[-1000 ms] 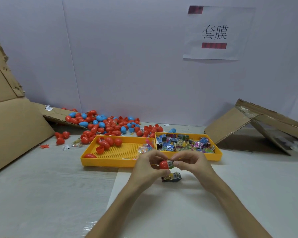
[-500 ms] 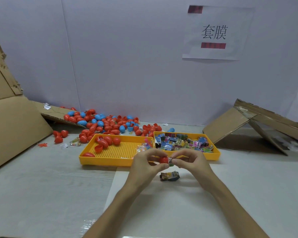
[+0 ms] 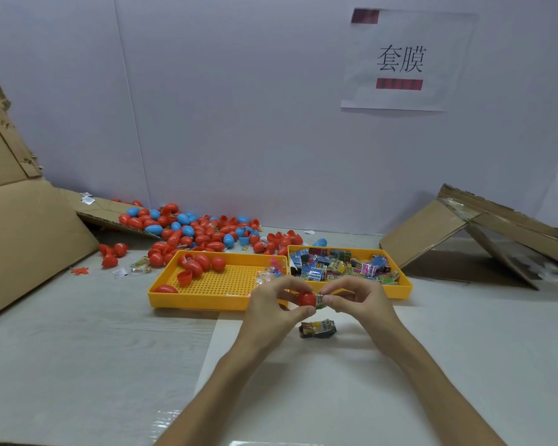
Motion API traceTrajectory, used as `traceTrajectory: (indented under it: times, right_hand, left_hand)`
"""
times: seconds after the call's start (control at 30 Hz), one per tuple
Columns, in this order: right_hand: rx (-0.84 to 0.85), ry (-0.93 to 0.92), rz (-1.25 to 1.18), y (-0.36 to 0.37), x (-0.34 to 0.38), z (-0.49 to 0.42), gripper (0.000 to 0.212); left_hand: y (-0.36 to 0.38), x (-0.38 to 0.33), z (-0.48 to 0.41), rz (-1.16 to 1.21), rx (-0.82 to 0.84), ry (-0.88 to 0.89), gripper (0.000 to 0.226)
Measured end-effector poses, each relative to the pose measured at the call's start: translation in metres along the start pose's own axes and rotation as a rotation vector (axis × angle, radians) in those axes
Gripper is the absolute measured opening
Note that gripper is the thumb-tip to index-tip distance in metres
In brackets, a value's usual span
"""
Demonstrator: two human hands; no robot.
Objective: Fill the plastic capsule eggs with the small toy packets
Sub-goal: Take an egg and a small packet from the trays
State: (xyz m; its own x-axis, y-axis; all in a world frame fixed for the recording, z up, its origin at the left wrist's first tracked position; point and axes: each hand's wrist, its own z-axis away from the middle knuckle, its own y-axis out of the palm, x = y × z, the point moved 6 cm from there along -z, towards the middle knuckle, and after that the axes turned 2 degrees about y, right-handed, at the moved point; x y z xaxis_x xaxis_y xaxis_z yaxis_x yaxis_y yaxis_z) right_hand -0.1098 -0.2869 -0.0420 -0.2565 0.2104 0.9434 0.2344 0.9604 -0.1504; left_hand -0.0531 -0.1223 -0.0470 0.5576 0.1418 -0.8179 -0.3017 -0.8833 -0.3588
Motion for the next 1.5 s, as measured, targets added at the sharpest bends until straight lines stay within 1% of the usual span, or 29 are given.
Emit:
traceTrajectory:
  times: [0.27,0.5,0.7,0.77,0.9,0.97,1.07,1.13,1.2,1.37,1.43,1.5]
  right_hand:
    - [0.024,-0.018,-0.011,0.001,-0.002,0.0,0.01]
    - [0.04,-0.02,0.003,0.002,-0.005,-0.001,0.016]
    - [0.027,-0.005,0.026,0.002,-0.007,0.0,0.011]
    - [0.012,0.007,0.028,0.002,-0.008,-0.001,0.017]
    - [-0.047,-0.013,0.109,0.003,-0.01,-0.001,0.043]
    - [-0.134,-0.096,0.187,0.005,-0.006,0.001,0.045]
    - [-0.267,-0.348,0.402,0.009,0.005,0.008,0.04]
    - [-0.296,-0.493,0.509,0.014,0.009,0.014,0.042]
    - [-0.31,-0.592,0.57,0.02,0.013,0.018,0.042]
    - [-0.323,-0.757,0.645,0.035,0.02,0.026,0.036]
    - [-0.337,-0.792,0.673,0.037,0.021,0.028,0.034]
    - [-0.365,-0.815,0.683,0.038,0.023,0.03,0.031]
  left_hand:
    - [0.001,0.0,0.001,-0.024,0.015,0.026,0.027]
    - [0.002,-0.002,0.002,-0.043,0.035,0.047,0.031]
    - [0.004,-0.001,0.002,-0.036,0.044,0.053,0.024]
    - [0.003,0.001,0.001,-0.01,0.03,0.021,0.024]
    - [-0.003,0.005,-0.001,0.064,-0.039,-0.078,0.022]
    - [-0.007,0.009,-0.002,0.163,-0.079,-0.142,0.02]
    - [-0.01,0.015,-0.002,0.314,-0.12,-0.238,0.02]
    - [-0.009,0.018,-0.001,0.432,-0.127,-0.296,0.021]
    - [-0.007,0.018,0.001,0.567,-0.121,-0.335,0.024]
    - [-0.001,0.016,0.003,0.752,-0.074,-0.374,0.052]
    - [0.002,0.015,0.003,0.839,-0.059,-0.383,0.054]
    - [0.005,0.014,0.004,0.903,-0.051,-0.391,0.05]
